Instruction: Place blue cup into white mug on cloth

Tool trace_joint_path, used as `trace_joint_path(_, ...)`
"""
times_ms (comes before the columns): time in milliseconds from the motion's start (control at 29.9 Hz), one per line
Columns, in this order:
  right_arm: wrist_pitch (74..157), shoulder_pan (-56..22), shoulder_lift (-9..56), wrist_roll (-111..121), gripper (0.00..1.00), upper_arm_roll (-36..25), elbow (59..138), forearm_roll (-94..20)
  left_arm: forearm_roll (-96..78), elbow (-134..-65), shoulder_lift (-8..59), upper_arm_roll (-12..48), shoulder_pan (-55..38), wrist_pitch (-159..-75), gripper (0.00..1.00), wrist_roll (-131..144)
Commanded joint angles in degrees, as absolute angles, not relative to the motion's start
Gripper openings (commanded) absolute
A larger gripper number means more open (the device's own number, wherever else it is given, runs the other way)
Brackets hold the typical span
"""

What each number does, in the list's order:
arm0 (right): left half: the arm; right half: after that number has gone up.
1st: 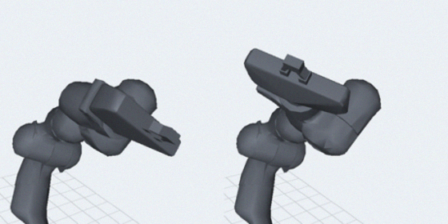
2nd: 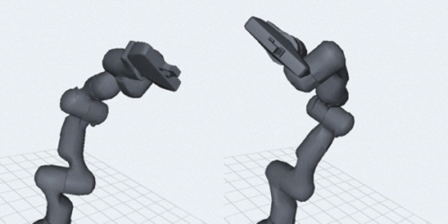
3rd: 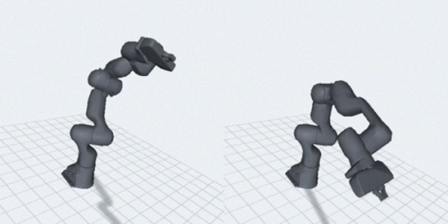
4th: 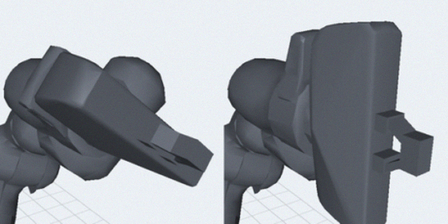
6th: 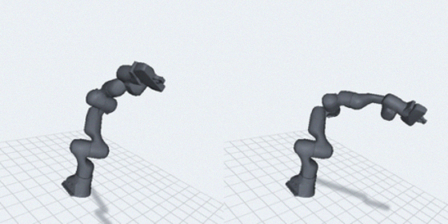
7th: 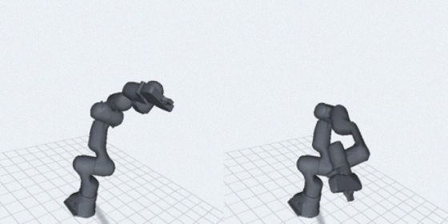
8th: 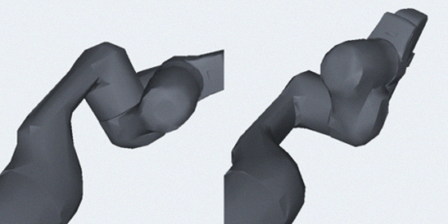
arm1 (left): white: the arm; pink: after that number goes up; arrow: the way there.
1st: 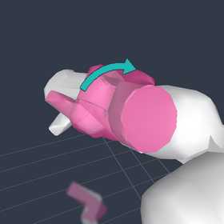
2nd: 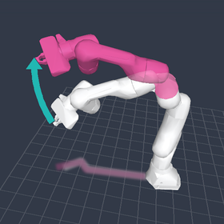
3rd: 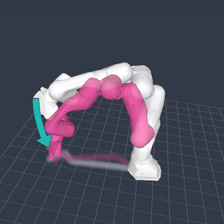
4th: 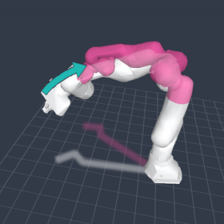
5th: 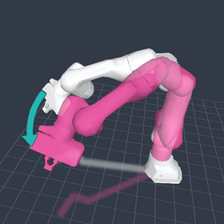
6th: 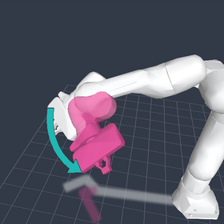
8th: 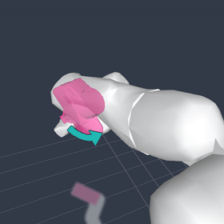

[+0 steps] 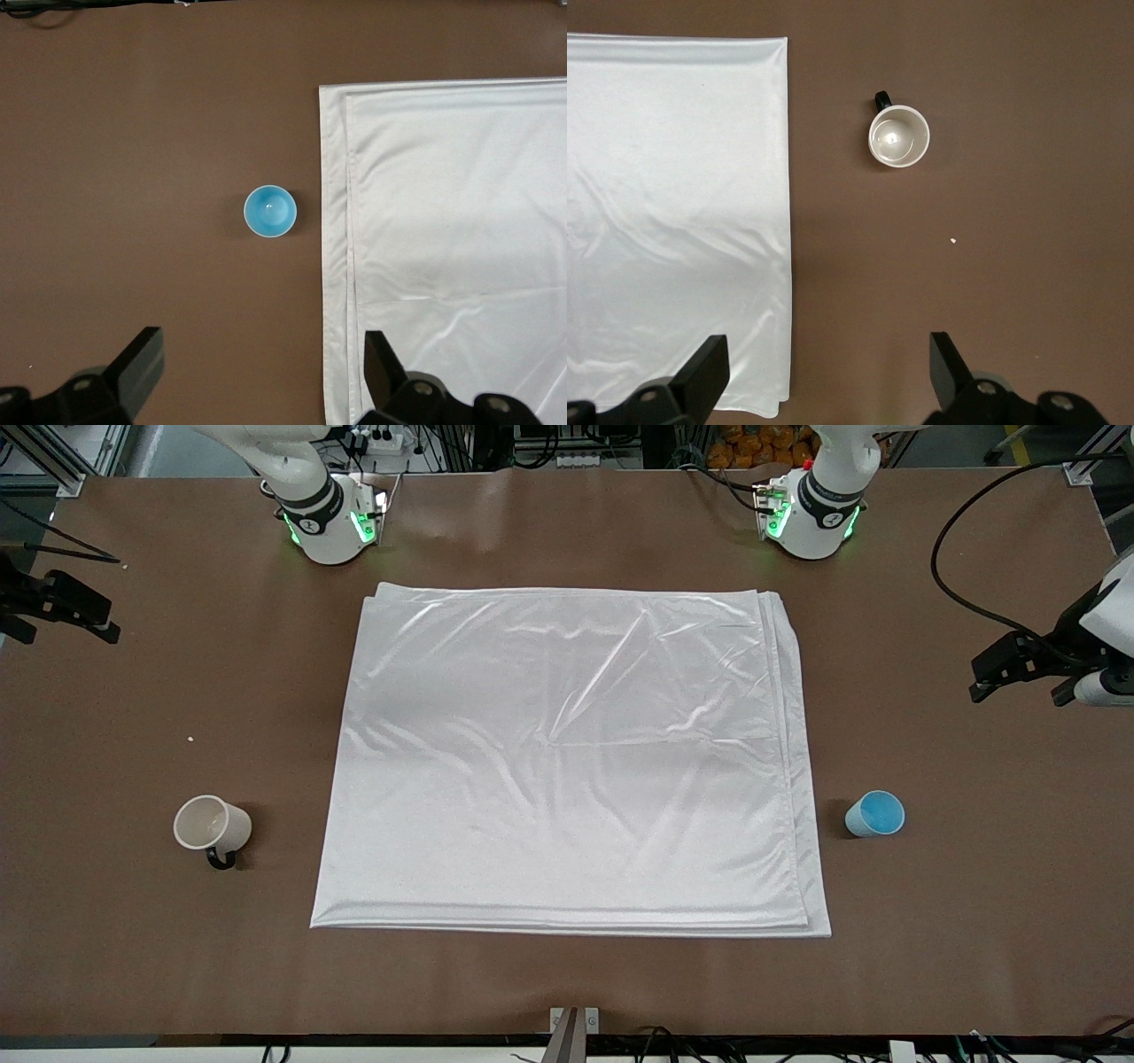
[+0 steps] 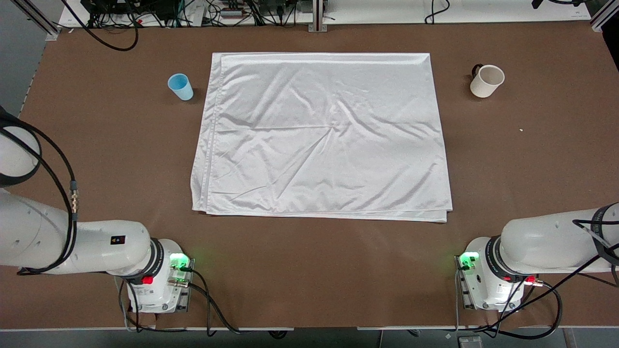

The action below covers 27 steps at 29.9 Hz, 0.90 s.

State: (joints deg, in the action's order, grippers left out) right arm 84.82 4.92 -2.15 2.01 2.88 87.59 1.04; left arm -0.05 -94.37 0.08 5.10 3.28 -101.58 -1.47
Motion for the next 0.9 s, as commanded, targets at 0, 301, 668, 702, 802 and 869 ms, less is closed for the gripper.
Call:
trace_joint_path(0,84.5,4.8,-2.0,2.1,1.0,2.7,87.2,1.4,0.4,-93.2,0.6,5.4,3.5,-101.3,1.0,-1.4)
trace_joint_path(301,84.6,4.9,-1.8,2.1,1.0,2.6,87.3,1.4,0.5,-92.4,1.7,5.4,3.8,-101.3,1.0,-2.0)
trace_joint_path(668,86.2,5.4,0.1,2.1,1.0,2.6,88.0,1.6,0.4,-92.8,4.3,5.3,3.7,-101.4,1.0,-1.7)
trace_joint_path(702,86.6,5.4,0.3,2.1,1.0,2.6,88.1,1.6,0.4,-92.8,5.1,5.3,3.7,-101.7,1.0,-1.3)
trace_joint_path(802,87.7,5.8,1.8,2.1,1.0,2.6,88.2,1.7,0.4,-92.9,7.5,5.2,3.8,-103.2,1.0,-1.1)
trace_joint_path(869,87.9,6.1,2.9,2.6,1.0,2.6,88.1,1.8,0.4,-93.2,9.3,5.2,4.2,-105.0,1.0,-1.1)
